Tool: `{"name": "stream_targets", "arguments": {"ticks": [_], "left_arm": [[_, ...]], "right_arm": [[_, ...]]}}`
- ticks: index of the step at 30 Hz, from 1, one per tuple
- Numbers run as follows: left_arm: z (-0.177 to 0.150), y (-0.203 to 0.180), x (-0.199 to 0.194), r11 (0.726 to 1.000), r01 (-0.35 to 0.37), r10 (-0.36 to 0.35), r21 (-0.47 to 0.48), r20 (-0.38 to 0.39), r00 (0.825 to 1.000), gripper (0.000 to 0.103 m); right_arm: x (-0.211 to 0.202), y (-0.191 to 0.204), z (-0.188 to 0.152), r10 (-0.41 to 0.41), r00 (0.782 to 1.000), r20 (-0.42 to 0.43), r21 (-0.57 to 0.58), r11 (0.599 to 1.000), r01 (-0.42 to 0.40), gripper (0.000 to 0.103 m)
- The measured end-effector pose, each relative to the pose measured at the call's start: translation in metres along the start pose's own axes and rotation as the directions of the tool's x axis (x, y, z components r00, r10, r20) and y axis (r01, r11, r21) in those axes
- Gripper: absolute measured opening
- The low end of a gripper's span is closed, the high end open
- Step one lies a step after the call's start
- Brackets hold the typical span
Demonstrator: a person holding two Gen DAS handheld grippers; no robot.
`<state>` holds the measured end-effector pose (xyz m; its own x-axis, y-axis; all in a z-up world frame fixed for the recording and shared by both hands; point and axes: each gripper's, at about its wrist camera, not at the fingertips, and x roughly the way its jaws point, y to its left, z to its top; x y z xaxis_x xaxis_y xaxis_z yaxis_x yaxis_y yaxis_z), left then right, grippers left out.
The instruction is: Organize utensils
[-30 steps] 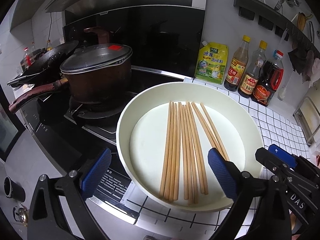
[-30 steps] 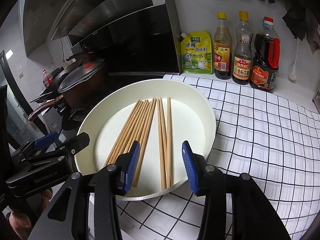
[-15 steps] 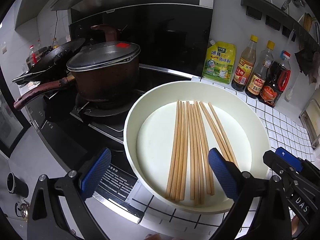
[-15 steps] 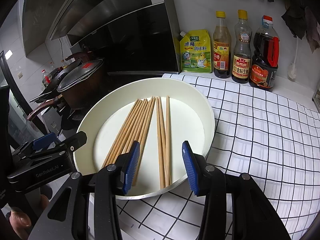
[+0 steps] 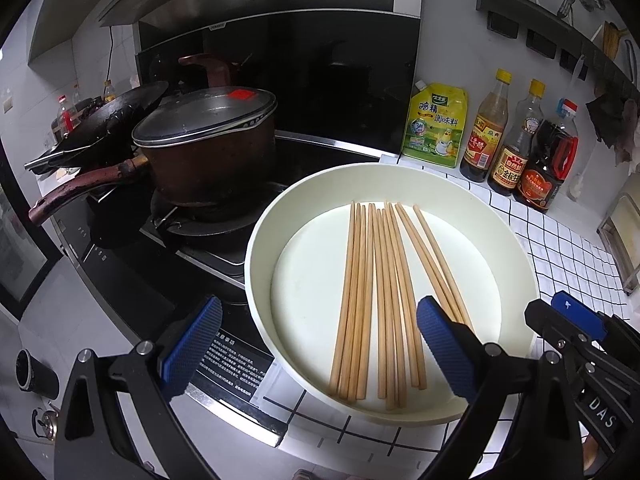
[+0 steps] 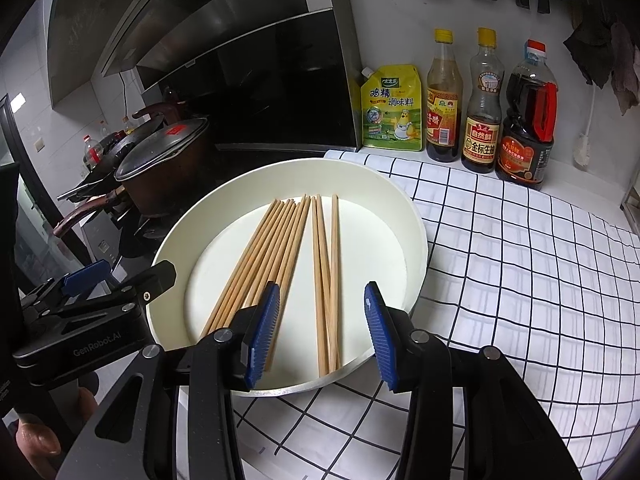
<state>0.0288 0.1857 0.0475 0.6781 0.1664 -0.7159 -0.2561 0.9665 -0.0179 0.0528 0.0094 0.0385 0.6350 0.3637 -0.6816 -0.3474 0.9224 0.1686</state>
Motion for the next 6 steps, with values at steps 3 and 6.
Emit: {"name": "stream_targets", "arguments": {"ticks": [3,6], "left_arm": [[0.0000,0.0007,0.0010,1.000,-0.001,0.001,-0.004,-0.005,1.000,0.097],[-0.0002,-0.0002,0.0013,1.000,-0.003,0.003,-0.002,-0.005,1.000,0.097]], "right_arm": [[-0.0002,0.0002,0.0001,-0.002,1.000,0.000,-0.001,1.000,0.002,0.044],[-0.0008,0.0013,-0.0002,-0.002,1.000,-0.001,-0.007,1.000,0.002,0.044]]}}
